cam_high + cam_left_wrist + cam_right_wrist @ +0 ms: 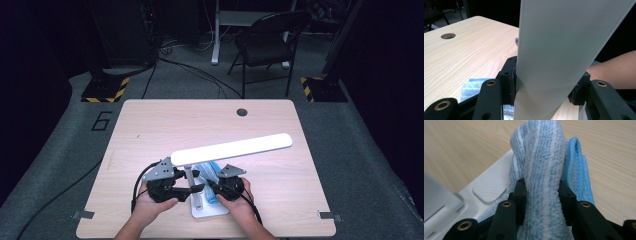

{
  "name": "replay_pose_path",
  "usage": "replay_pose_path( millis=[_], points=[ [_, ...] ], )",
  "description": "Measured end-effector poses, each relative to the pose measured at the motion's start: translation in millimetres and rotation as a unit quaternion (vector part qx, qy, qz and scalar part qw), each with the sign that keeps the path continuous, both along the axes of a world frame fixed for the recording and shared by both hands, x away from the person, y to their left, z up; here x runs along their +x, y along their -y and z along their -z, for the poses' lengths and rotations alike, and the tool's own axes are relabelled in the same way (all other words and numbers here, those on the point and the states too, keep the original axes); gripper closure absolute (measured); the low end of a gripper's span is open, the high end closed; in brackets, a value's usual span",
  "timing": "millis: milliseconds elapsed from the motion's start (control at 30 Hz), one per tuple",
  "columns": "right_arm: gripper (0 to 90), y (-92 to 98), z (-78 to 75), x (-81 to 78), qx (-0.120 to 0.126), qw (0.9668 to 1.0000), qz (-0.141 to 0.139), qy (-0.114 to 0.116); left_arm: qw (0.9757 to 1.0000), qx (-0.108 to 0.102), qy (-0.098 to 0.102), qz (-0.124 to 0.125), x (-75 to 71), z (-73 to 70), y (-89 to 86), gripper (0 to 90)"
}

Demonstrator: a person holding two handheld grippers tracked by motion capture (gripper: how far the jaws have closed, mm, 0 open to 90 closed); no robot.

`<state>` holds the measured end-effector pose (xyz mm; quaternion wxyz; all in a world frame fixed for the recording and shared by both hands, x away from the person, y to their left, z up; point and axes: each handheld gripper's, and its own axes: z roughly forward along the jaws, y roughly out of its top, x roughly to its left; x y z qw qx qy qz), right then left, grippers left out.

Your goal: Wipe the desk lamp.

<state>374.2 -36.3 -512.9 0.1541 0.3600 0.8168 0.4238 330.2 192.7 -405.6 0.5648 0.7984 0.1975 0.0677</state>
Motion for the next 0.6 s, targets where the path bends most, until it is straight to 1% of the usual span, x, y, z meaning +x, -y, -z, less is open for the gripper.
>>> replay_pose_path(
  millis=[133, 167, 233, 300, 333, 367, 400, 500, 567, 600],
  points=[
    [66.2, -2.4, -0.2, 9.7, -0.003, 0.9999, 0.01, 0.004, 1.0, 0.0, -0.001, 0.0, 0.1, 0.0, -0.1, 50.7],
    [66.2, -2.3, 0.0, 12.8, -0.005, 0.9999, 0.009, 0.009, 1.0, 0.0, -0.001, 0.0, 0.2, 0.0, -0.2, 50.7],
    [66.2, -3.3, -0.1, 16.3, -0.001, 0.9998, 0.018, 0.004, 1.0, 0.0, 0.0, 0.0, 0.3, -0.1, -0.3, 50.7],
    [66.2, -3.0, -0.2, 21.1, -0.004, 0.9998, 0.02, 0.006, 1.0, 0.0, 0.0, 0.0, 0.3, -0.2, -0.3, 50.7],
    [66.2, -3.5, 0.1, 23.0, 0.0, 0.9997, 0.024, 0.007, 1.0, 0.001, -0.001, 0.0, 0.4, -0.2, -0.4, 50.7],
    [66.2, -3.7, -0.1, 24.1, 0.0, 0.9996, 0.029, 0.002, 1.0, 0.001, -0.001, 0.0, 0.4, -0.2, -0.4, 50.7],
    [66.2, -3.4, 0.1, 26.5, 0.0, 0.9996, 0.028, 0.006, 1.0, 0.001, -0.001, 0.003, 0.6, -0.3, -0.9, 50.7],
    [66.2, -3.0, -0.1, 29.6, 0.0, 0.9995, 0.031, 0.004, 1.0, 0.0, -0.001, 0.001, 0.6, -0.2, -0.9, 50.7],
    [66.3, -3.1, 0.0, 31.9, 0.002, 0.9994, 0.036, 0.004, 1.0, -0.001, 0.004, -0.001, 1.7, 0.3, -1.9, 50.8],
    [66.3, -3.2, 0.1, 32.3, 0.002, 0.9993, 0.038, 0.005, 1.0, -0.002, 0.002, -0.005, 1.7, 0.5, -2.4, 50.8]
  ],
)
